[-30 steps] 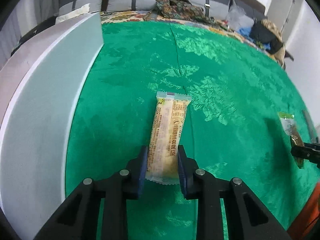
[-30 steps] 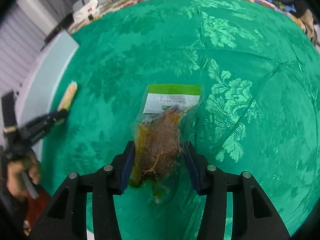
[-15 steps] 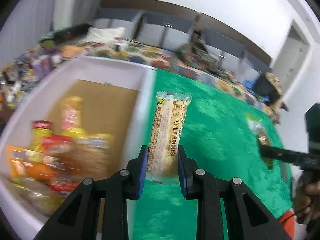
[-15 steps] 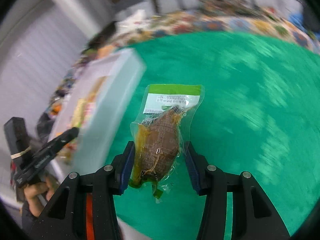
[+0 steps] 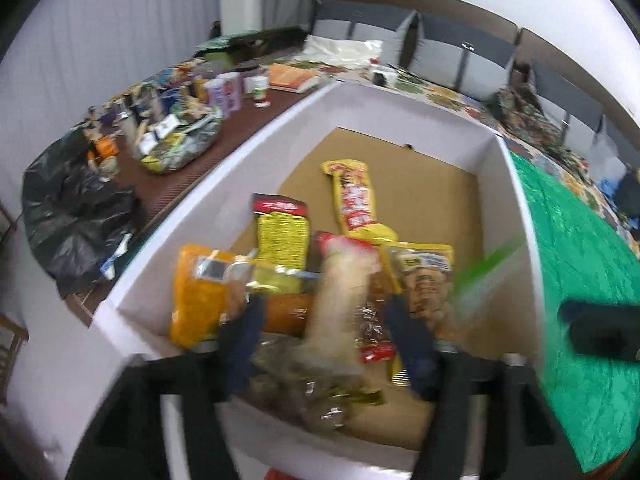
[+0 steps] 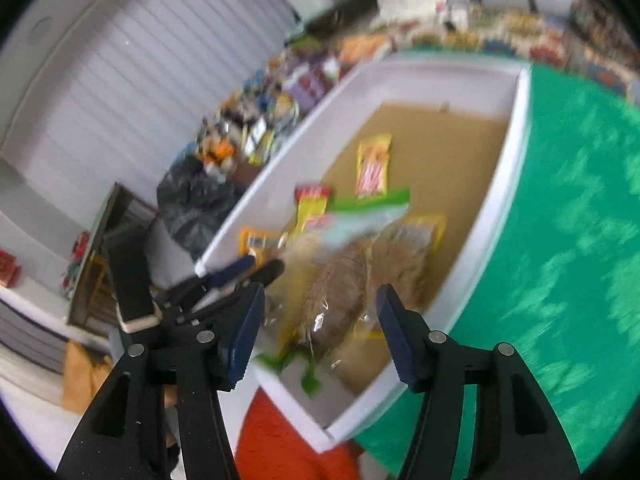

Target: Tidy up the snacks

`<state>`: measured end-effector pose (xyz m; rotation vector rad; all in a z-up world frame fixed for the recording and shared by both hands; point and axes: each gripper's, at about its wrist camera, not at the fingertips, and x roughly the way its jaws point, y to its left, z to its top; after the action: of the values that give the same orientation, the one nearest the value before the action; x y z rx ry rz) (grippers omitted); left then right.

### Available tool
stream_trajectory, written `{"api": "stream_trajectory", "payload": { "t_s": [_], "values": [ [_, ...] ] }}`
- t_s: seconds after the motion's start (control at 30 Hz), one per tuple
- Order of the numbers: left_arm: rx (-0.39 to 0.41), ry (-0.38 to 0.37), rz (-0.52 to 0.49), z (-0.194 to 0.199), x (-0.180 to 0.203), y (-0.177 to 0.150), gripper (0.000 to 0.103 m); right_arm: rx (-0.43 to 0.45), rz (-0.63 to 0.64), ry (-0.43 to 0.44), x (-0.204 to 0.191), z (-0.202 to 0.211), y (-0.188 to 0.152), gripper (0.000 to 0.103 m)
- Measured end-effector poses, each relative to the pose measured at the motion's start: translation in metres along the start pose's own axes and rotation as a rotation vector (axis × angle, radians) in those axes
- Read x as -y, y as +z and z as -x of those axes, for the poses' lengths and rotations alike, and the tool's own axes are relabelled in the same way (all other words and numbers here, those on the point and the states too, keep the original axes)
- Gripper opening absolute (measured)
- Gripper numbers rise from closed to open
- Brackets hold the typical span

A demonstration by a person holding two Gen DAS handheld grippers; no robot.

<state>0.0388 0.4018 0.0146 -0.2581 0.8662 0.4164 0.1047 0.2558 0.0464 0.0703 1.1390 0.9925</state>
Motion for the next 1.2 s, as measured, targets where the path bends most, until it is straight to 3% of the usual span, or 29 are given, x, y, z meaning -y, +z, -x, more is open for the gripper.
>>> {"api": "stream_trajectory", "payload": {
  "t_s": [0.03, 0.1, 0.27, 0.4, 0.6, 0.8, 0.9, 0.97, 1.1, 1.2],
  "values": [
    [0.017, 0.012, 0.003, 0.005, -0.001, -0.001, 0.081, -0.034, -0.01, 0.0, 0.0, -0.009, -0.004, 0.063],
    [0.045, 0.025, -0.004, 0.015, -0.002, -0.005, 0.084, -0.039, -0.012, -0.012, 0.003, -0.011, -0.008, 0.063],
    [0.081, 0.067, -0.033, 0.033, 0.012, -0.001, 0.091, 0.031, 0.038, -0.103, 0.006, 0.013, -0.007, 0.063],
    [0.13, 0.091, -0.031, 0.053, 0.025, 0.003, 0.094, 0.121, 0.124, -0.194, 0.0, 0.042, -0.007, 0.07],
    [0.185, 0.119, -0.008, 0.076, 0.03, 0.008, 0.099, 0.107, 0.181, -0.273, 0.001, 0.049, -0.012, 0.073],
    [0.189, 0.194, -0.004, 0.085, 0.029, 0.012, 0.1, 0.099, 0.171, -0.305, 0.015, 0.05, -0.02, 0.073],
    [0.203, 0.248, -0.018, 0.089, 0.031, 0.012, 0.102, 0.138, 0.187, -0.319, 0.016, 0.054, -0.023, 0.073],
    [0.213, 0.285, -0.026, 0.091, 0.033, 0.01, 0.102, 0.187, 0.242, -0.352, 0.011, 0.058, -0.025, 0.08],
    [0.209, 0.26, 0.017, 0.094, 0.03, 0.009, 0.102, 0.248, 0.419, -0.45, -0.009, 0.057, -0.031, 0.08],
    [0.117, 0.233, 0.024, 0.084, 0.028, 0.011, 0.102, 0.198, 0.403, -0.437, -0.014, 0.054, -0.027, 0.08]
  ]
}}
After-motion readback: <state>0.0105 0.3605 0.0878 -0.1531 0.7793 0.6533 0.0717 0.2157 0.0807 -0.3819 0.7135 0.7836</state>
